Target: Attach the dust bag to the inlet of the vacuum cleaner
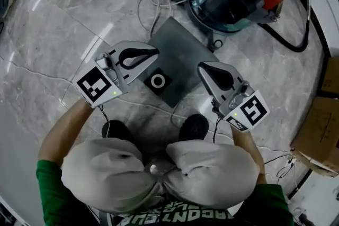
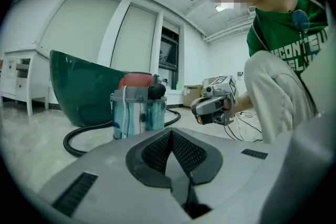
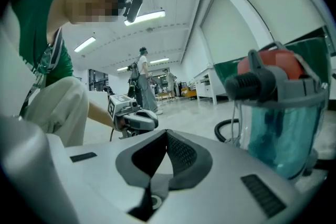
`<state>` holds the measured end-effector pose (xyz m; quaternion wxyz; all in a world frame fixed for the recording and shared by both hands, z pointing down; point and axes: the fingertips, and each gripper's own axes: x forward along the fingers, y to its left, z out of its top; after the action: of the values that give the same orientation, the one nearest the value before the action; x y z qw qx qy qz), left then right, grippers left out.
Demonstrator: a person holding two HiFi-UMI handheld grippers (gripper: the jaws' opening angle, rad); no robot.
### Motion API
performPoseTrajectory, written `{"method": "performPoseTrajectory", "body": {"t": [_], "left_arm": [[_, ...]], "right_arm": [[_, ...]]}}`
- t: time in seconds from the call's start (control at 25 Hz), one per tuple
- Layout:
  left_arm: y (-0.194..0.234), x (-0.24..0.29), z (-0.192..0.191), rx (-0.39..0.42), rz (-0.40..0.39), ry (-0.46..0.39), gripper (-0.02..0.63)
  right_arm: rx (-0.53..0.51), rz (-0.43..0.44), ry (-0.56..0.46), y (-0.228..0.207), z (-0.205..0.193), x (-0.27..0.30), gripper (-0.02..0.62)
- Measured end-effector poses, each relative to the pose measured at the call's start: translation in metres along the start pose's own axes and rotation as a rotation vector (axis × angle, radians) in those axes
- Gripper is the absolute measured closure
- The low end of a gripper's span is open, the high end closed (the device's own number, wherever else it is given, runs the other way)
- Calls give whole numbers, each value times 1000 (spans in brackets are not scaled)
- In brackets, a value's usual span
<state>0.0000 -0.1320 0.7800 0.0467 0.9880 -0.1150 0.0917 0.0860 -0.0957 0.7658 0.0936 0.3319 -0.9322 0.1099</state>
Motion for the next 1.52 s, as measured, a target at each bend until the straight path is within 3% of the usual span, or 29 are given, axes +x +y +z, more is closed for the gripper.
{"method": "performPoseTrajectory", "body": {"t": [0.28,0.4,1.08,1.16,1.36,1.52], "left_arm": [[-38,-5,-85,-38,-12,91,601],[-50,-4,-114,-51,-31,126,603],[-75,-11,-217,-83,-66,260,602],[-77,-12,-221,-90,-70,263,601],[-81,-13,-229,-99,-77,269,601],[-82,-14,-233,-94,-79,282,601]], "right_arm": [[56,99,133,42,-123,31,586],[53,121,201,55,-157,44,586],[-207,171,449,108,-270,79,579],[-251,173,481,113,-280,79,486],[-387,112,574,108,-302,80,469],[-433,54,591,101,-304,81,471]]}}
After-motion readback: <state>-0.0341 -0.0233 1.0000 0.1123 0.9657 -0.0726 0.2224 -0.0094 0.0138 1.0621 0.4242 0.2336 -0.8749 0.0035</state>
